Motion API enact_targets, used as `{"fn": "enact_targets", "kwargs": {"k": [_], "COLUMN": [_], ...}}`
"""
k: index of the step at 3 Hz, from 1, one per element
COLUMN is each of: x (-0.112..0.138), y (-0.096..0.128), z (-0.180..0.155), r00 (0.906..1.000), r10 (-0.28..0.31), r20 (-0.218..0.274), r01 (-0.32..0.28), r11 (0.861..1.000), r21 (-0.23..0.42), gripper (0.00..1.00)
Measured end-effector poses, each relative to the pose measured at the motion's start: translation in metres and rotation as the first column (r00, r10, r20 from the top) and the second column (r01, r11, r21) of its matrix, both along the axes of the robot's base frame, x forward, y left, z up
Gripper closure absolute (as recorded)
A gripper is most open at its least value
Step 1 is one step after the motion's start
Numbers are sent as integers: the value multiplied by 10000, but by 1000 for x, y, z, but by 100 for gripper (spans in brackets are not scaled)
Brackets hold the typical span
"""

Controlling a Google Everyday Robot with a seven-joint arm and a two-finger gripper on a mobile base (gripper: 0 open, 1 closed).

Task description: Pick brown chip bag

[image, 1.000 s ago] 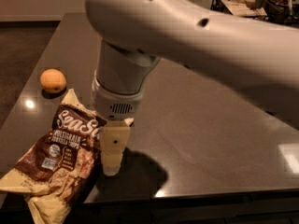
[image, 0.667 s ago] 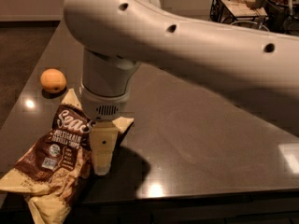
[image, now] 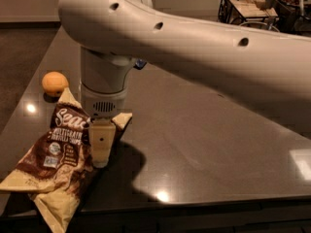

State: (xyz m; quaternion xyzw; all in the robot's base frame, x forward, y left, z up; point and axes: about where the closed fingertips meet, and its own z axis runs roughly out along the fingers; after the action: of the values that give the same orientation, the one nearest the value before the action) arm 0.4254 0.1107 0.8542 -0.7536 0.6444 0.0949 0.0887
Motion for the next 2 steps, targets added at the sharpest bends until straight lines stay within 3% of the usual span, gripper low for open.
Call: {"fn": "enact_targets", "kwargs": {"k": [1,2], "x": [12,27], "y": [-16,-46], "z": [7,20], "r00": [9987,9926], "r10": [-466,-1103], "r20": [-228,-514], "r01": [469,1128], "r11": [9988,9925], "r21": [139,479], "gripper": [41,65]}}
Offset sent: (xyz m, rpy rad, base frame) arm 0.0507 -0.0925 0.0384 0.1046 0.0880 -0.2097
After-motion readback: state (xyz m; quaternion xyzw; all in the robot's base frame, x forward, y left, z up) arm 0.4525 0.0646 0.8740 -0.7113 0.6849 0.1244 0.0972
